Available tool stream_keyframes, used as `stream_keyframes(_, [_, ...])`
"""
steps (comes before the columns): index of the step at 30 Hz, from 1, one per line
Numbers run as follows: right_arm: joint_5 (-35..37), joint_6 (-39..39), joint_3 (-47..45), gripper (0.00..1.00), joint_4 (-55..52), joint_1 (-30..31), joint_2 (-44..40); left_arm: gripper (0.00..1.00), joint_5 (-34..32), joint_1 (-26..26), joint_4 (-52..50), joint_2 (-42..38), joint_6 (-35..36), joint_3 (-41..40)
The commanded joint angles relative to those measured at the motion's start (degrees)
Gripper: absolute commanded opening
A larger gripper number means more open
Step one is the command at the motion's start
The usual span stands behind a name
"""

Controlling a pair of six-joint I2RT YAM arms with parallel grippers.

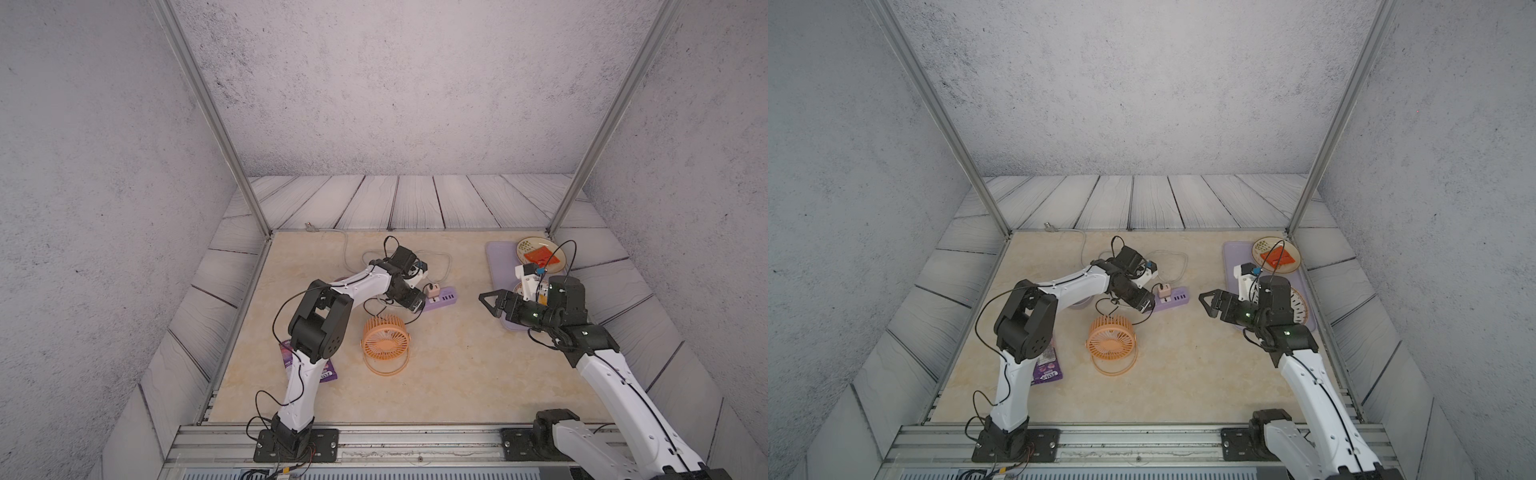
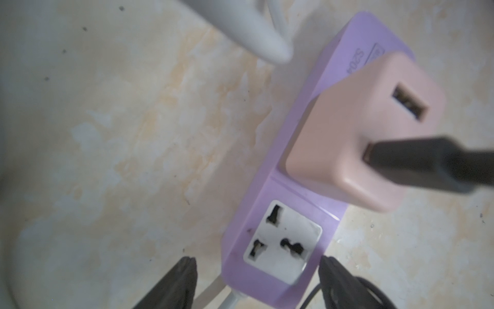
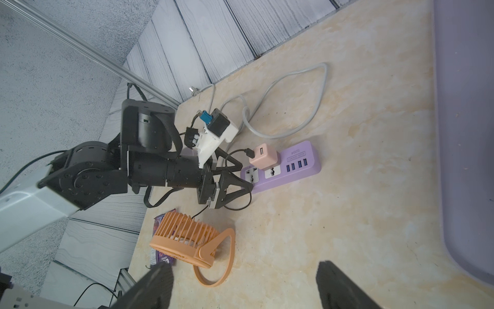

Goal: Unplug the desk fan from the power strip
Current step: Adjust the socket at the center of the board.

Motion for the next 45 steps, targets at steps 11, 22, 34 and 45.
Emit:
stream_keyframes(11, [-0.9,0.5,-1.2,0.89,0.0,0.2,-1.5,0.70,2.2,-3.6,2.4,0.4,1.9,-2.0])
stream_keyframes(22, [-0.2,0.8,-2.8,0.89,0.1,0.2,-1.7,0.62,1.8,-5.9,4.6,-1.3,2.2,-5.3])
stream_keyframes(34, [0.3,0.4,-3.3,0.89,-0.3,0.2,-1.9,0.63,-0.7,-5.7,7.6,-2.3,5.3,-6.3])
stream_keyframes(45, [-0.2,0.7,-3.8,0.89,0.1,0.2,-1.6,0.66,2.6,-5.1,12.3,-4.5,8.9,-10.1])
